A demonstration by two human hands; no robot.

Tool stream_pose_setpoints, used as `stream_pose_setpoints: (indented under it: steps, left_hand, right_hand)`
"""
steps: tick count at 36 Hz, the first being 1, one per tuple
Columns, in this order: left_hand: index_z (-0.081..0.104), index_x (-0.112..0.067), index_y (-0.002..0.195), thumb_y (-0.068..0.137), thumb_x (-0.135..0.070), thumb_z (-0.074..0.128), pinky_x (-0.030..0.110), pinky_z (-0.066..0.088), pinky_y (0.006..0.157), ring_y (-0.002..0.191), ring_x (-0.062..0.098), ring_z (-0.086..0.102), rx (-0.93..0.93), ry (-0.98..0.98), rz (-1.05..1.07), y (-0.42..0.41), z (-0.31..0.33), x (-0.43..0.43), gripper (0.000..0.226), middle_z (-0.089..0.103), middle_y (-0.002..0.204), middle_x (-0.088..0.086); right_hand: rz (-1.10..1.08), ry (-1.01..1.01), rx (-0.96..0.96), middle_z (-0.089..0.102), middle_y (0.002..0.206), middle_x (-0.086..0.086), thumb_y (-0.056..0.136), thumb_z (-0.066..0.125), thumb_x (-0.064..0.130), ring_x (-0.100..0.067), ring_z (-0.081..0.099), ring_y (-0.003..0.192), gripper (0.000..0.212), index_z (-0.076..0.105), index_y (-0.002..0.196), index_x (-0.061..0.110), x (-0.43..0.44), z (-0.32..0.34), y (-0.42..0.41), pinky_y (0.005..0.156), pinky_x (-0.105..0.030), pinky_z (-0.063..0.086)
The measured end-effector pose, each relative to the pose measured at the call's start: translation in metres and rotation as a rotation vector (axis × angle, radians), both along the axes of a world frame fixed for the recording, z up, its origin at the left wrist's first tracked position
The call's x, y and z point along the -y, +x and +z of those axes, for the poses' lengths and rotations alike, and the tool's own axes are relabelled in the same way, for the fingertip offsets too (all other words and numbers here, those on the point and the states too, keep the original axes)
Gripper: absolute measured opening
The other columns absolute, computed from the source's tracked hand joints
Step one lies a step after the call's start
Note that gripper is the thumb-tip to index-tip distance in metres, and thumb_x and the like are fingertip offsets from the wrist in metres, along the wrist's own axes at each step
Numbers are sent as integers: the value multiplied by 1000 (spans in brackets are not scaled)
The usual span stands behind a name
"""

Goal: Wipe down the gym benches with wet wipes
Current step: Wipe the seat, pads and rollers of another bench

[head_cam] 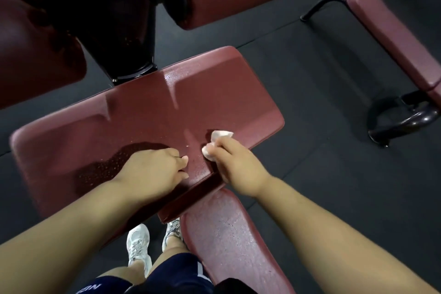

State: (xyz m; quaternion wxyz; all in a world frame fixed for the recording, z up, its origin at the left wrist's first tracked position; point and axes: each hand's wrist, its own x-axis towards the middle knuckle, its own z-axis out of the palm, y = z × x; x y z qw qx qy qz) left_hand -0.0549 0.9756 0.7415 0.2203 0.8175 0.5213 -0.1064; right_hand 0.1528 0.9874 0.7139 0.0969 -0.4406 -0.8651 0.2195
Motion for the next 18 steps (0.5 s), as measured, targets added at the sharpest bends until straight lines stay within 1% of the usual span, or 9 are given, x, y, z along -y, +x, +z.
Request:
stream_pose_setpoints:
  steps: [2, 3, 5, 7, 10, 12, 14, 16, 18]
  left_hand:
    - [46, -37, 131, 95, -51, 37, 26, 42, 82, 113, 12, 53, 19, -27, 17, -4, 2, -3, 40, 51, 114, -13]
    - [46, -39, 132, 94, -51, 37, 24, 42, 83, 114, 10, 52, 26, -41, 40, -6, 3, -5, 40, 51, 116, -14]
    - [45, -39, 133, 93, -53, 39, 24, 44, 87, 117, 9, 50, 38, -44, 95, -12, 6, -7, 42, 49, 120, -16]
    - [41, -38, 137, 92, -54, 41, 25, 45, 89, 119, 9, 49, 43, -27, 165, -18, 9, -9, 47, 48, 125, -17]
    - [33, -35, 142, 91, -55, 42, 27, 42, 90, 119, 13, 50, 32, -10, 280, -26, 11, -14, 55, 46, 130, -12]
    - [28, -32, 145, 91, -56, 41, 29, 42, 92, 120, 16, 50, 13, -9, 340, -31, 11, -18, 60, 43, 133, -9]
    - [24, -29, 146, 91, -57, 40, 31, 43, 91, 120, 20, 50, -18, -12, 378, -35, 10, -24, 64, 41, 136, -5]
    - [22, -28, 147, 91, -58, 40, 33, 43, 90, 120, 22, 51, -58, -20, 402, -37, 10, -32, 66, 39, 139, -4]
    - [21, -27, 147, 91, -58, 38, 34, 43, 91, 121, 24, 49, -91, -43, 421, -39, 10, -39, 66, 36, 141, -4]
  right_hand:
    - [37, 49, 53, 56, 96, -6, 89, 48, 15, -21, 49, 92, 17, 65, 92, 14, -23, 1, 18, 80, -29, 39]
    - [-50, 79, 108, 57, 94, -7, 85, 46, 9, -25, 51, 92, 20, 65, 86, 16, -40, -1, 29, 78, -29, 38]
    - [-424, 113, 141, 54, 79, -11, 75, 41, 2, -34, 52, 73, 23, 59, 67, 15, -78, -3, 55, 62, -32, 41]
    - [-755, 108, 164, 52, 75, -16, 81, 41, 2, -31, 48, 59, 25, 53, 60, 10, -101, -2, 70, 50, -32, 38]
    - [-902, 42, 281, 48, 88, -13, 87, 40, 2, -26, 45, 72, 22, 51, 71, 14, -104, 0, 52, 64, -28, 39]
    - [-818, 68, 262, 49, 89, -16, 75, 40, -2, -31, 49, 80, 24, 53, 75, 18, -93, 2, 18, 68, -29, 38]
    - [-488, 62, 148, 46, 79, -13, 64, 40, -1, -31, 48, 70, 21, 42, 65, 21, -70, -1, -17, 61, -29, 34]
    - [-65, 14, 52, 48, 77, -11, 70, 43, 5, -30, 49, 70, 17, 49, 69, 21, -41, -1, -38, 63, -34, 43]
    - [244, 16, 44, 57, 91, -13, 82, 45, 14, -32, 56, 81, 21, 64, 92, 12, -37, -5, -31, 70, -32, 47]
